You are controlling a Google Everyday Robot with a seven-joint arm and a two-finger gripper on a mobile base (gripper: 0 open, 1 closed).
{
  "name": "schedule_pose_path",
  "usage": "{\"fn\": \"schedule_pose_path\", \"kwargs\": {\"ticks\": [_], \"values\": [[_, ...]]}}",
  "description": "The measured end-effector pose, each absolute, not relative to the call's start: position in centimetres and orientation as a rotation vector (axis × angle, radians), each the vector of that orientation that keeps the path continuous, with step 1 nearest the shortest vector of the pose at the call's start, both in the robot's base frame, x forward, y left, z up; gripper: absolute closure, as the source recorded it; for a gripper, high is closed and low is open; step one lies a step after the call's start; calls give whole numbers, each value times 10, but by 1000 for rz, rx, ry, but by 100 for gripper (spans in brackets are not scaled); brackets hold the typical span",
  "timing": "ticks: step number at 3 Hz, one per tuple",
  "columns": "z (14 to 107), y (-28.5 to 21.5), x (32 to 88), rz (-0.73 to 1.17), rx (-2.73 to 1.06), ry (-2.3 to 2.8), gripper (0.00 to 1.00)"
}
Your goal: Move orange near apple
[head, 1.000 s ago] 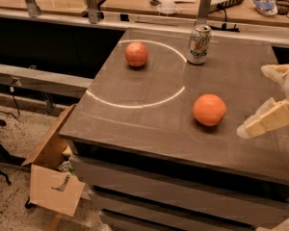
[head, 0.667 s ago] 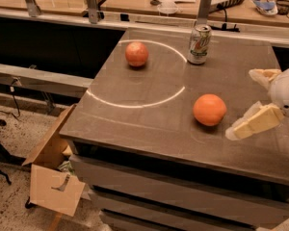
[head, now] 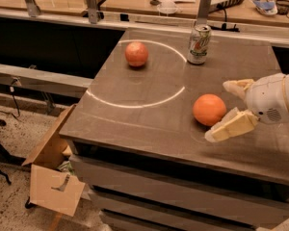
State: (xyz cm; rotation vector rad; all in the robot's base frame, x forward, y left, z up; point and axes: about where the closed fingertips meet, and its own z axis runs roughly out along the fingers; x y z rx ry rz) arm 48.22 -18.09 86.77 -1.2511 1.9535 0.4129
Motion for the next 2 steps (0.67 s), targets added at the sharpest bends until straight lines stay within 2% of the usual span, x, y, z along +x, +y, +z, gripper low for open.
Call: {"fn": "schedule_pose_path", "kwargs": {"ticks": [2], "values": [[859,-140,493,521,-1287,1887,78]]}}
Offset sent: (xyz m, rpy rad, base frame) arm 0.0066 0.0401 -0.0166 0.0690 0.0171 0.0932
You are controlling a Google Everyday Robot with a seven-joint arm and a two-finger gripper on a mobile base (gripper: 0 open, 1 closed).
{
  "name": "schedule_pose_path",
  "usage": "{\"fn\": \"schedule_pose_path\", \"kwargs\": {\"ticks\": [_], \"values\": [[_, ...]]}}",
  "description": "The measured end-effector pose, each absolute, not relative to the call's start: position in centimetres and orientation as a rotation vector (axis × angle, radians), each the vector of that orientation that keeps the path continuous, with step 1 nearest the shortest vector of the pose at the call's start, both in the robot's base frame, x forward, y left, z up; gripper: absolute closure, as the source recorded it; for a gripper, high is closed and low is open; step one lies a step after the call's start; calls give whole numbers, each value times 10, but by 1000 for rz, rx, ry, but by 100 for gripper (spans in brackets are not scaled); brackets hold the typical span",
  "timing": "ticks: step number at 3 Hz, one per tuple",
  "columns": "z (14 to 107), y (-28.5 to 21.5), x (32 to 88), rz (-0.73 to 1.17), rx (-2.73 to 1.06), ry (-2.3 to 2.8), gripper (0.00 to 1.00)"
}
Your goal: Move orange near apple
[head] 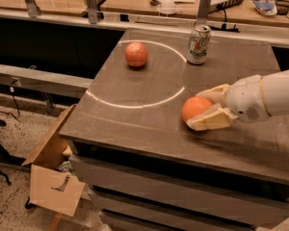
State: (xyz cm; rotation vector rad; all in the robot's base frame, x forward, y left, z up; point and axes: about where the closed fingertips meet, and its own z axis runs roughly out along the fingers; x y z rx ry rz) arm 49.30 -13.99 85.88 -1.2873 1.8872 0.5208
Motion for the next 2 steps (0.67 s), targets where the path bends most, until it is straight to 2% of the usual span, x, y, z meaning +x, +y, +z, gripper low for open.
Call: {"fn": "schedule_pose_path", "kwargs": {"ticks": [1,2], "values": [[883,-125,533,497,-1196,1827,99],[906,-101,592,413,-1075,1788,100]]}}
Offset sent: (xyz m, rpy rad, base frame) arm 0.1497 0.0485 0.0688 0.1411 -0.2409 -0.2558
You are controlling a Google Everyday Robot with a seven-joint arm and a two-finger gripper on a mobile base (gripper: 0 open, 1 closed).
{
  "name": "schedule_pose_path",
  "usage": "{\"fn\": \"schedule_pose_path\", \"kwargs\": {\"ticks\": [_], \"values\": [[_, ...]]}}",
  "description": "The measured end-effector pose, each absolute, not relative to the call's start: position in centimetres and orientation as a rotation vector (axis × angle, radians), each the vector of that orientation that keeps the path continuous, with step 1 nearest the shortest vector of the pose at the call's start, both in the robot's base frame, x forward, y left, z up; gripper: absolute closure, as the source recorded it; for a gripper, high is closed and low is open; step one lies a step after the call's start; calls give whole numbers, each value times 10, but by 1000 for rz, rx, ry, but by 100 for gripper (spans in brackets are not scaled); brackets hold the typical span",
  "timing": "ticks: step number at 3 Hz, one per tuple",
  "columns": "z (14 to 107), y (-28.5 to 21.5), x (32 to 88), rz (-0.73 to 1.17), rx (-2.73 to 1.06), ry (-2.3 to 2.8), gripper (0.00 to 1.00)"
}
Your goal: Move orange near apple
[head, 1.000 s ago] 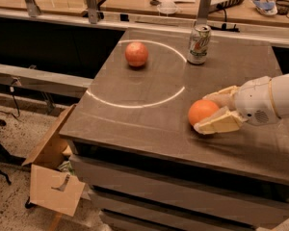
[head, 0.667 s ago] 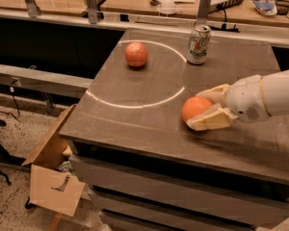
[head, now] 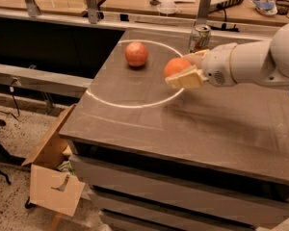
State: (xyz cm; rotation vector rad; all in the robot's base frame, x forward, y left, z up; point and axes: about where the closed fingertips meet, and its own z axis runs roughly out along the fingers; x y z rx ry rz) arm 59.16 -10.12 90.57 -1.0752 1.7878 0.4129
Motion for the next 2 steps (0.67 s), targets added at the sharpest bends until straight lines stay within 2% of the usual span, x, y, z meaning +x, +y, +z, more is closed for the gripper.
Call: {"fn": "schedule_pose_path", "kwargs": {"ticks": [2], "values": [[886,-64,643,354,-991,1821,100]]}}
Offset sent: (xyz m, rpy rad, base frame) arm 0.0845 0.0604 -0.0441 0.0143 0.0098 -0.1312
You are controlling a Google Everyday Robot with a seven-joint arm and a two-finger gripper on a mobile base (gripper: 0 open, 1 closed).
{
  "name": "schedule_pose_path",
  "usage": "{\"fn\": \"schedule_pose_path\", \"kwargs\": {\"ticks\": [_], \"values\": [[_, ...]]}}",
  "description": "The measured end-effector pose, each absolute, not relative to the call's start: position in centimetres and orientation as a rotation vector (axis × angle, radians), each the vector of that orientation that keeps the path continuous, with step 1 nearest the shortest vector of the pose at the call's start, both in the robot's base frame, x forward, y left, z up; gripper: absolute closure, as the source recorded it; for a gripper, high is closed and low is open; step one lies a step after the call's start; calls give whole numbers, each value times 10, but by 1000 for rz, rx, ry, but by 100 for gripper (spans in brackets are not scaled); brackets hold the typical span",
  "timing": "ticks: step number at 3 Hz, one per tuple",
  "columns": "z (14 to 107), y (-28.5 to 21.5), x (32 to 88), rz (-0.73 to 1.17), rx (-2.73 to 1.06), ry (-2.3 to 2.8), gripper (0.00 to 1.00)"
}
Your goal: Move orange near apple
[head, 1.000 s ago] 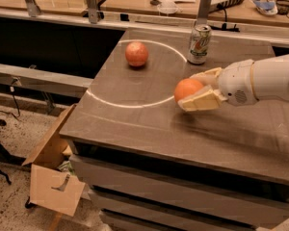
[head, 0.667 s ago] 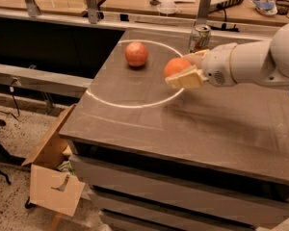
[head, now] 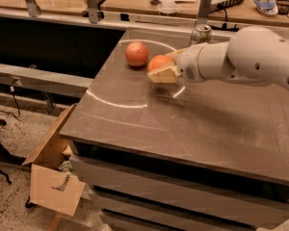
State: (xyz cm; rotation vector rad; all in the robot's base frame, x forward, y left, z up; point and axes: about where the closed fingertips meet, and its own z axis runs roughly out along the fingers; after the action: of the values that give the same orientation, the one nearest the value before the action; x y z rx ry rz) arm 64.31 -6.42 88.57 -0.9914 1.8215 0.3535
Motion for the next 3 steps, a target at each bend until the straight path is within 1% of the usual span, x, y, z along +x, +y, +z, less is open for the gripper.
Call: {"fn": "schedule_pose_path", "kwargs": {"ticks": [1,2,3], "values": [[871,-38,669,377,-970,1818,74],[865,-19,687,379,-973,1811,43],[860,-17,695,364,-959,1832,12]]}}
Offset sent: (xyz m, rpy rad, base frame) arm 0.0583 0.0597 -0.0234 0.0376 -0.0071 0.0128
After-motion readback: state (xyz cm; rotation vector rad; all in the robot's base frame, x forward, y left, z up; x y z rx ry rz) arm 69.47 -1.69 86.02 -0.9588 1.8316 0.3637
